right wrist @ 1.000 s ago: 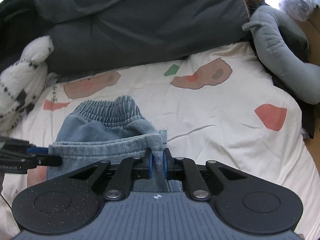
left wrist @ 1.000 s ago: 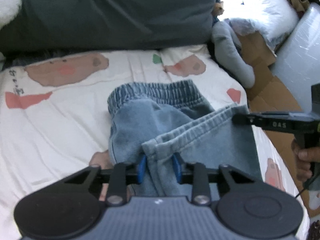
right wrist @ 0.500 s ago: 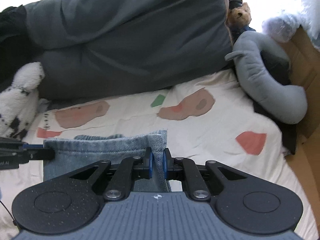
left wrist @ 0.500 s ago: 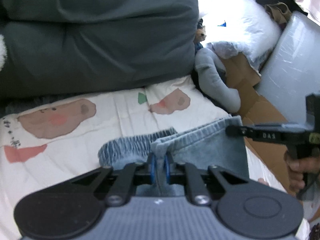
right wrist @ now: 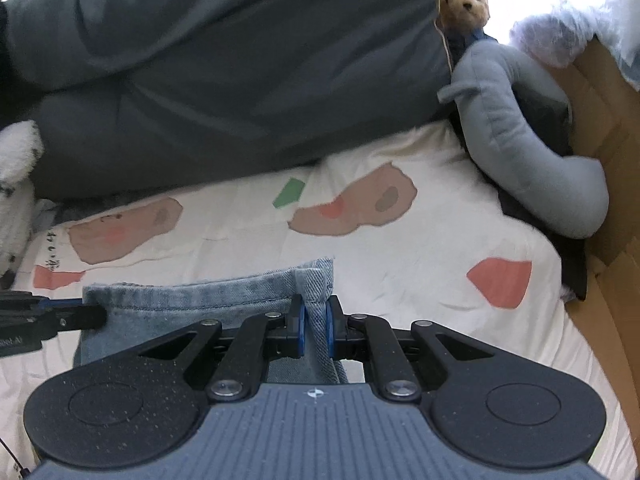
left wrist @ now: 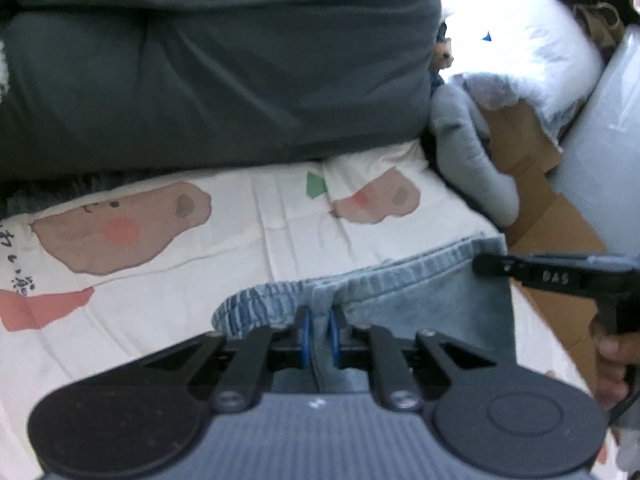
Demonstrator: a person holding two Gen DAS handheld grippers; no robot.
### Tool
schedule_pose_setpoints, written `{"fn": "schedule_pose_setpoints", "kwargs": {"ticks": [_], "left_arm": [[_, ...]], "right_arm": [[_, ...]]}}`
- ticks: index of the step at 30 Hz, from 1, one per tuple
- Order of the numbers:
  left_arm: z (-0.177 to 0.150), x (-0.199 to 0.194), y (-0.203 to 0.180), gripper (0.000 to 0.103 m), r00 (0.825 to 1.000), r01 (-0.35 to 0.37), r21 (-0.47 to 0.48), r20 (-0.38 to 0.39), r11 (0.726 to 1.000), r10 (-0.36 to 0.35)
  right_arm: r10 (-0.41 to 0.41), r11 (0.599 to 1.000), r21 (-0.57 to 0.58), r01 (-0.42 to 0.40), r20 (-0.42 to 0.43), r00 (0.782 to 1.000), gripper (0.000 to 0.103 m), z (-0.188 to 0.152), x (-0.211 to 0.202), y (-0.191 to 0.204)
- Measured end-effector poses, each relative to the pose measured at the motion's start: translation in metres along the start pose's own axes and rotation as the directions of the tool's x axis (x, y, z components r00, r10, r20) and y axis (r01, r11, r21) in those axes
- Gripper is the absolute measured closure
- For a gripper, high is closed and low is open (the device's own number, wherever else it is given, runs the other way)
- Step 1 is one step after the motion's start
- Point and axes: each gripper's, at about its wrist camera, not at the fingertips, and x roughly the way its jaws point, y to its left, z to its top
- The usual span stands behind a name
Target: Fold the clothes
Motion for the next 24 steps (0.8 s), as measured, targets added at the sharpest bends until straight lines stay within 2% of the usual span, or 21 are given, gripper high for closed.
{"fn": "schedule_pose_setpoints", "kwargs": {"ticks": [5,14,20,23,24], "left_arm": [[0.002,0.013,0.011,0.092,1.000,0.008,-0.029,-0.013,1.000,-0.009],[0.012,-0.018,0.009,0.093,0.999,0.008,-0.025,0.035,1.000,-0.007],[0.008,0.009,0.018,0.092,1.000,-0.011,-0.008,-0.013,1.000,0.011],[0.006,0.015,0.024,0.086,1.000,-0.022,-0.021,-0.016,1.000,0.022],[0.007,0.014,0.026,0.076,1.000,-0.023,-0.032,-0.014,0.999,0.023]], "right_arm": [[-0.012,1.000,-0.003,0.012,-0.009,1.000,0.092,0.000,0.009,0.003],[0.020,1.000,0.014,-0.020,0.023,1.000,0.094,0.006,-0.004,0.004],[-0.025,1.000,-0.005,0.025,-0.011,1.000,0.094,0.005,0.014,0.012],[-0.117,0.993,0.003,0.117,-0.048,0.992,0.091,0.003,0.025,0.009],[-0.147,0.989,0.006,0.147,-0.060,0.987,0.091,0.002,0.028,0.008]]}}
